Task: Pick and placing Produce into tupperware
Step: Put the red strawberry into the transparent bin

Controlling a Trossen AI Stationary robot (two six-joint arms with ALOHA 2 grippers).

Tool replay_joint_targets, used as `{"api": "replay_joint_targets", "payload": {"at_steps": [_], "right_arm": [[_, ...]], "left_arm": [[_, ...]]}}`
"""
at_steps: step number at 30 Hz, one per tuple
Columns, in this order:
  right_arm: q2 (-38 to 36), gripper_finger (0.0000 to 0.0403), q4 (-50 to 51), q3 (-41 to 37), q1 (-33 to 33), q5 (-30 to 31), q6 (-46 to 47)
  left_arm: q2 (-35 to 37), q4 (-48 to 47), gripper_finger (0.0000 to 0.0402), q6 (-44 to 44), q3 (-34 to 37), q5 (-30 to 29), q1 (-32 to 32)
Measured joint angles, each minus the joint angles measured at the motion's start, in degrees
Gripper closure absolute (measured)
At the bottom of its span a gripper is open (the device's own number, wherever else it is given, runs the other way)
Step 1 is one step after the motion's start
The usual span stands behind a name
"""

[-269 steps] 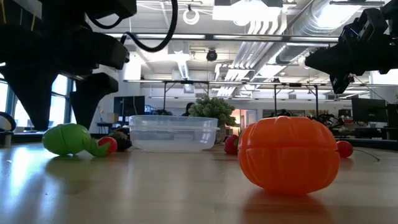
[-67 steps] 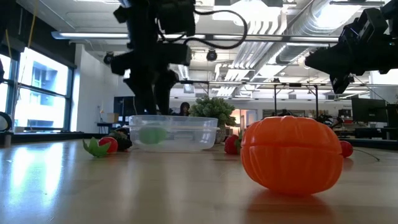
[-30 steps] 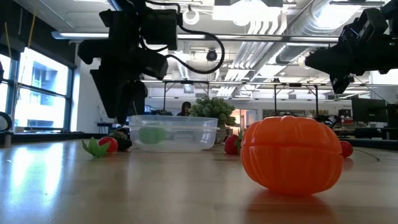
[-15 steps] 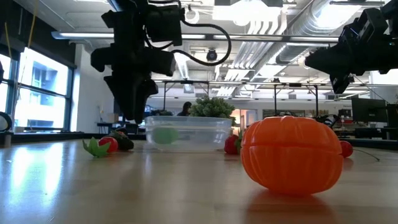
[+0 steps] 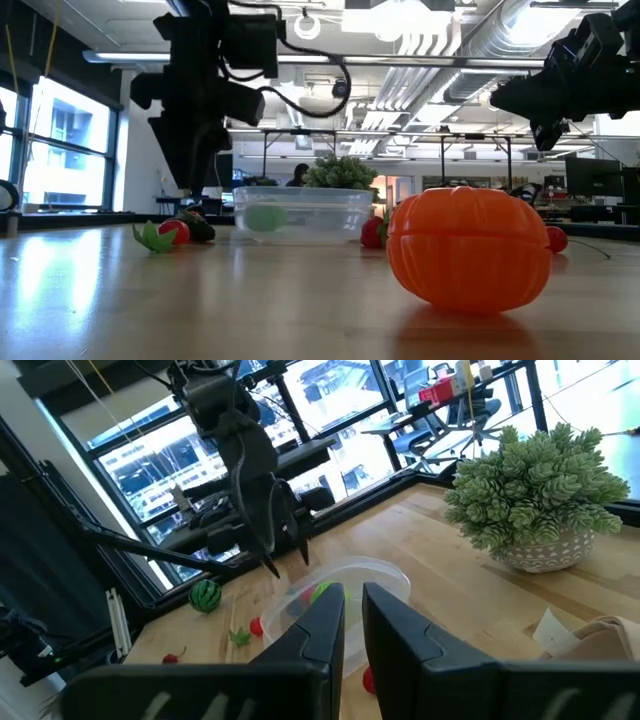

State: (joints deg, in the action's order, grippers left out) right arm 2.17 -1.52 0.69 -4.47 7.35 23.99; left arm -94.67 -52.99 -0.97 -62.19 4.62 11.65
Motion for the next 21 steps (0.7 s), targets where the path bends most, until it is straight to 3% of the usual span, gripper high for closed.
{"api": "replay_joint_targets", "payload": {"at_steps": [21], "right_arm": [[0.09,0.0373,-0.02,0.00,0.00,-0.02,0.02]], "left_arm": [[-0.02,14.91,0.0190,-2.25,10.34,0.70,0.83]]}}
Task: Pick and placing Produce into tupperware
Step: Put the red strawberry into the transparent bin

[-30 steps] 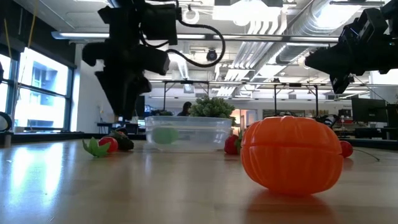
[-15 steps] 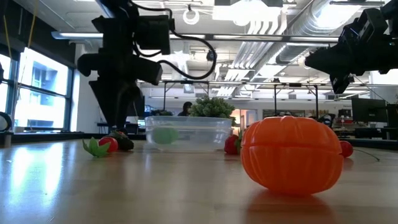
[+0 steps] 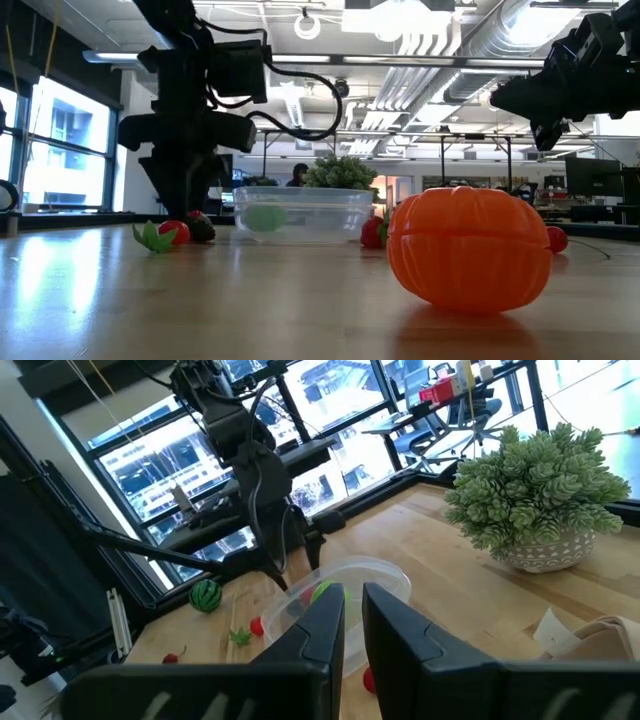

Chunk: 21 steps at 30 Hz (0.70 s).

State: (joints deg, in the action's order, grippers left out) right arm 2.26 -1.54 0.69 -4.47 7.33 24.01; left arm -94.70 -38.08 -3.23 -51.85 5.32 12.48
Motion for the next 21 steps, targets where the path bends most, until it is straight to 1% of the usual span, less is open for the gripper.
{"api": "replay_joint_targets", "payload": {"at_steps": [13,21], "right_arm": [[0.00,0.0373,0.02,0.00,0.02,0.00,0.00],[0.00,0.0373,0.01,0.00,0.02,0.00,0.00]], "left_arm": [[0.00,3.52,0.0190,-5.75,0.24,-0.86,-0.10],[-0.02,4.55,0.0190,-6.84,0.34,-1.54,-0.10]]}}
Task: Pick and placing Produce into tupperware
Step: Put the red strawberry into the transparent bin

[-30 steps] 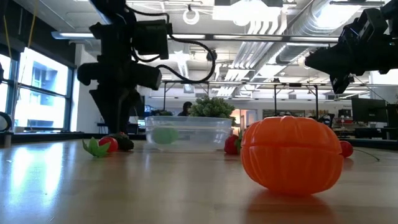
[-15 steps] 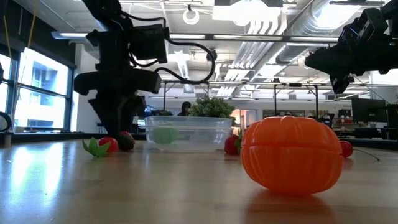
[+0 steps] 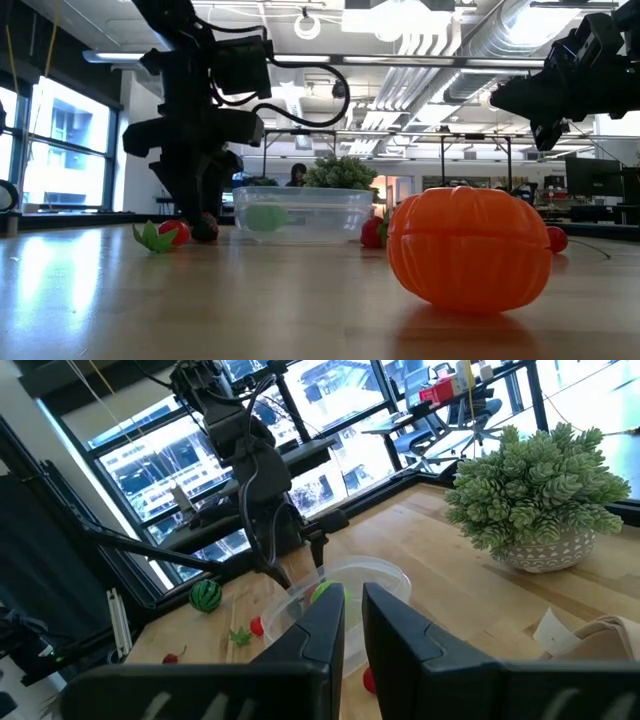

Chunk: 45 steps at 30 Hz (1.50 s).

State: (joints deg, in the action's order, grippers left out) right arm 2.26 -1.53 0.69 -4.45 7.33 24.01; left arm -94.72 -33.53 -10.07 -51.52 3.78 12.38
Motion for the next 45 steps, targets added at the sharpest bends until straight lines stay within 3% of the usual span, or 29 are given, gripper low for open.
{"api": "replay_joint_targets", "payload": {"at_steps": [6,27,39,45], "right_arm": [[0.00,0.0373,-0.01,0.00,0.01,0.00,-0.02],[0.00,0.0373,-0.01,0.00,0.00,0.00,-0.02],[0.02,0.0373,-0.01,0.00,-0.01,0.00,-0.02],[0.02,0.0373,-0.01,0.00,-0.01,0.00,-0.02]], "left_arm": [[-0.04,3.91,0.0190,0.02,2.83,0.00,0.00],[-0.04,3.79,0.0192,0.40,3.03,-0.41,0.00],[-0.04,3.90,0.0250,0.88,3.01,-0.40,0.00],[-0.04,3.92,0.0261,0.94,2.96,-0.32,-0.02]]}}
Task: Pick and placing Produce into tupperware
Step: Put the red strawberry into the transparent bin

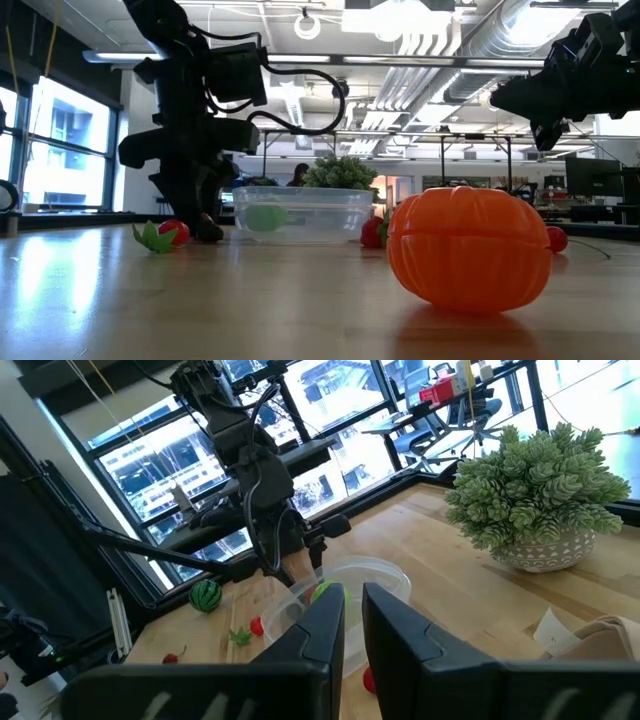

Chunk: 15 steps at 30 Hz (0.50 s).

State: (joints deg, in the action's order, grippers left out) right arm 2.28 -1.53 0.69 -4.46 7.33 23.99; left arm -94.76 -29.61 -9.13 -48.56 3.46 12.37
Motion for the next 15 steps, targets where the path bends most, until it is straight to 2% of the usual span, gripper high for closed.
{"api": "replay_joint_targets", "payload": {"at_steps": [15], "right_arm": [[0.00,0.0373,0.01,0.00,0.00,0.00,0.00]], "left_arm": [[0.00,-0.02,0.0253,0.09,0.00,-0.85,0.01]]}}
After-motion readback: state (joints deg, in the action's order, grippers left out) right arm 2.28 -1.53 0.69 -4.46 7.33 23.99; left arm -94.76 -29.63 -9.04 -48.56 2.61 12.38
